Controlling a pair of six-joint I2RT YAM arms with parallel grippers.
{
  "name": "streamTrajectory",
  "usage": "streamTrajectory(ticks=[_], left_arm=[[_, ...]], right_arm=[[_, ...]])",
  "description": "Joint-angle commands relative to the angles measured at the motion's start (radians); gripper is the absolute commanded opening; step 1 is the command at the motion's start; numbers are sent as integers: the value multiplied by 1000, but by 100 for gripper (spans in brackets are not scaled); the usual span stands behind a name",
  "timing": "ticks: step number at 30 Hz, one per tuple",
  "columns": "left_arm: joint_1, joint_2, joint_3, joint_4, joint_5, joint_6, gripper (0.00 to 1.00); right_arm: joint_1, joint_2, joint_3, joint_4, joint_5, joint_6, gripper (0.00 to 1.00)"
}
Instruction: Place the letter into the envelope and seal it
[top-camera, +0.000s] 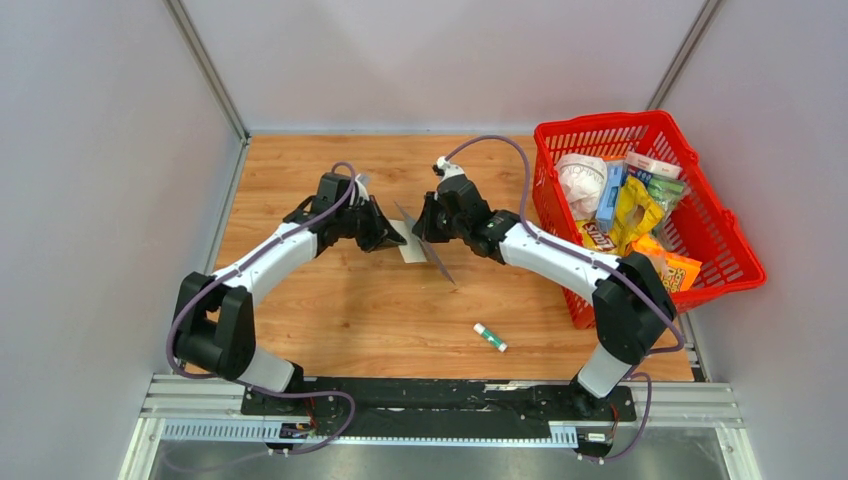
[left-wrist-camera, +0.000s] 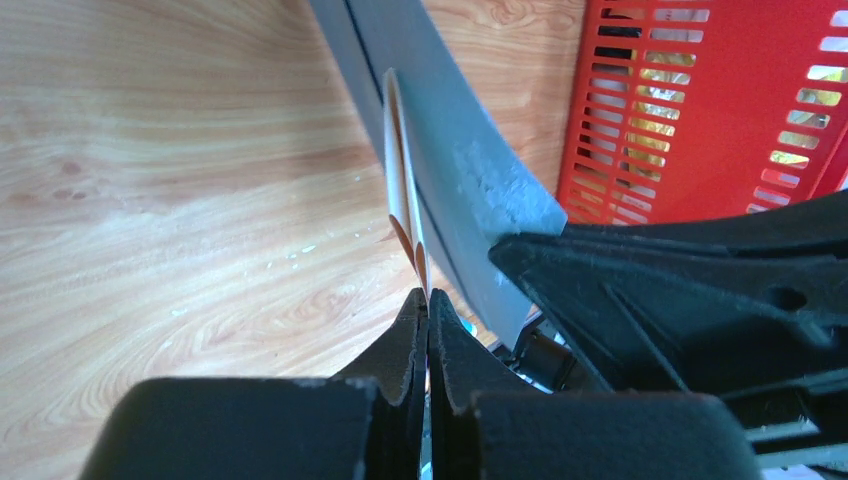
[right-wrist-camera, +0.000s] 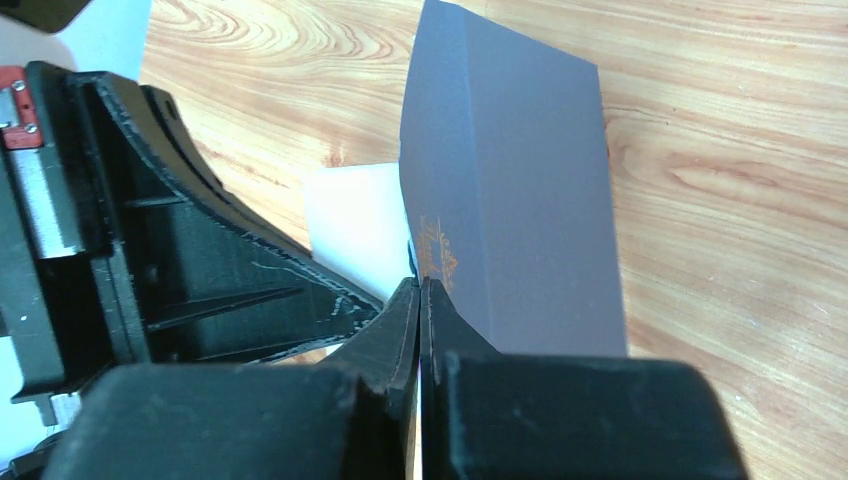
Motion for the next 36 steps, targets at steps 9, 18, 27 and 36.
streamTrajectory(ticks=[9, 18, 27, 36], left_arm=[[28, -82, -82, 110, 53, -90, 0], [51, -61, -104, 152, 91, -130, 0], [62, 31, -59, 167, 108, -119, 0], [62, 104, -10, 164, 116, -105, 0]], right_arm=[[33, -42, -12, 44, 81, -15, 0], [52, -39, -15, 47, 78, -21, 0], [67, -34, -2, 41, 57, -17, 0], [67, -24, 7, 44, -4, 0, 0]])
